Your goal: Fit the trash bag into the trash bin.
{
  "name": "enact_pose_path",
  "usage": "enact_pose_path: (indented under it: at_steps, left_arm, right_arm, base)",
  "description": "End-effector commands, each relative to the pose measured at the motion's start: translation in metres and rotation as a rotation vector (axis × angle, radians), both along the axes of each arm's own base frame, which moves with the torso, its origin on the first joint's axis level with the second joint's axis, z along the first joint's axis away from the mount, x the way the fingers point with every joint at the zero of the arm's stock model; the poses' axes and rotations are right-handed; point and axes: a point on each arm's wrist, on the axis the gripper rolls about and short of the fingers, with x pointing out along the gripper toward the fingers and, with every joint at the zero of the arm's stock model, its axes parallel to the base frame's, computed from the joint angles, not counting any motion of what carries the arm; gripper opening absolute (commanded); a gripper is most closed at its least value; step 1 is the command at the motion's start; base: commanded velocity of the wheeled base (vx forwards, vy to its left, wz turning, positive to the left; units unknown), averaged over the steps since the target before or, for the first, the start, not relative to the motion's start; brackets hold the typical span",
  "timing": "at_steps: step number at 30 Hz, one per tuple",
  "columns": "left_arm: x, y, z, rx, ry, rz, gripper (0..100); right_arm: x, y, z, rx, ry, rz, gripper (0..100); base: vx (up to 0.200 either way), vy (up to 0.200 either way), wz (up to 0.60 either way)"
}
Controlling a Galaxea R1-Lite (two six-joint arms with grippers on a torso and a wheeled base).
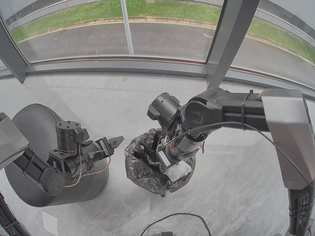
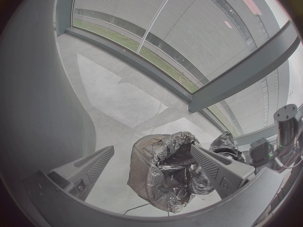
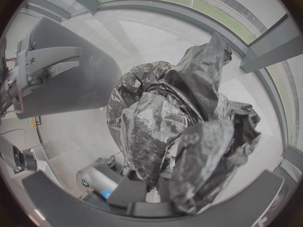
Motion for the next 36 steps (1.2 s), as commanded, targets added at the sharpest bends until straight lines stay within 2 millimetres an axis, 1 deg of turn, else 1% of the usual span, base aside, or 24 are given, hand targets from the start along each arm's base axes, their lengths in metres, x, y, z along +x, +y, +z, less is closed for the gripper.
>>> enact_pose_path:
  at_steps: [1,3,9,17,19,22,24,27,28,29,30,31,32,33,34,36]
  left_arm:
    - [0.0,0.0,-0.001,0.001,0.002,0.001,100]
    - [0.0,0.0,-0.001,0.001,0.002,0.001,100]
    - [0.0,0.0,-0.001,0.002,0.004,-0.001,100]
    - [0.0,0.0,-0.002,0.003,0.006,-0.001,100]
    - [0.0,-0.001,-0.002,0.003,0.006,-0.004,100]
    - [0.0,-0.001,-0.001,0.002,0.004,-0.004,100]
    - [0.0,-0.001,-0.002,0.003,0.006,-0.004,100]
    - [0.0,-0.001,-0.003,0.004,0.01,-0.004,100]
    - [0.0,-0.002,-0.004,0.005,0.012,-0.006,100]
    - [0.0,-0.002,-0.004,0.005,0.013,-0.006,100]
    - [0.0,-0.002,-0.004,0.005,0.013,-0.006,100]
    - [0.001,-0.002,-0.005,0.006,0.016,-0.006,100]
    - [0.001,-0.002,-0.005,0.006,0.016,-0.006,100]
    - [0.001,-0.002,-0.005,0.006,0.016,-0.006,100]
    - [0.001,-0.002,-0.006,0.007,0.017,-0.004,100]
    - [0.001,-0.002,-0.006,0.007,0.017,-0.004,100]
  right_arm:
    - [0.017,0.013,-0.04,0.003,0.004,-0.018,100]
    - [0.022,0.017,-0.047,0.027,-0.018,-0.019,100]
    - [0.028,0.023,-0.053,0.05,-0.064,-0.032,100]
    - [0.025,0.024,-0.04,0.067,-0.094,-0.03,100]
    - [0.025,0.025,-0.043,0.063,-0.092,-0.029,100]
    - [0.026,0.027,-0.053,0.054,-0.076,-0.033,100]
    - [0.03,0.031,-0.07,0.062,-0.061,-0.062,100]
    - [0.039,0.036,-0.092,0.077,-0.072,-0.06,100]
    - [0.048,0.038,-0.111,0.088,-0.086,-0.061,100]
    - [0.053,0.037,-0.119,0.092,-0.092,-0.059,100]
    - [0.054,0.037,-0.12,0.094,-0.096,-0.06,100]
    - [0.067,0.033,-0.144,0.083,-0.112,-0.044,100]
    - [0.072,0.031,-0.154,0.079,-0.127,-0.035,100]
    - [0.076,0.03,-0.159,0.076,-0.138,-0.032,100]
    - [0.084,0.026,-0.17,0.079,-0.161,-0.036,100]
    - [0.087,0.023,-0.177,0.074,-0.158,-0.044,100]
  base:
    - [0.0,0.0,0.0]
    - [0.0,0.0,0.0]
    - [0.0,0.0,0.0]
    - [0.0,0.0,0.0]
    - [0.0,0.0,0.0]
    - [0.0,0.0,0.0]
    - [0.0,0.0,0.0]
    - [0.0,0.0,0.0]
    - [0.0,0.0,0.0]
    - [0.0,0.0,0.0]
    - [0.0,0.0,0.0]
    - [0.0,0.0,0.0]
    - [0.0,0.0,0.0]
    - [0.0,0.0,0.0]
    - [0.0,0.0,0.0]
    - [0.0,0.0,0.0]
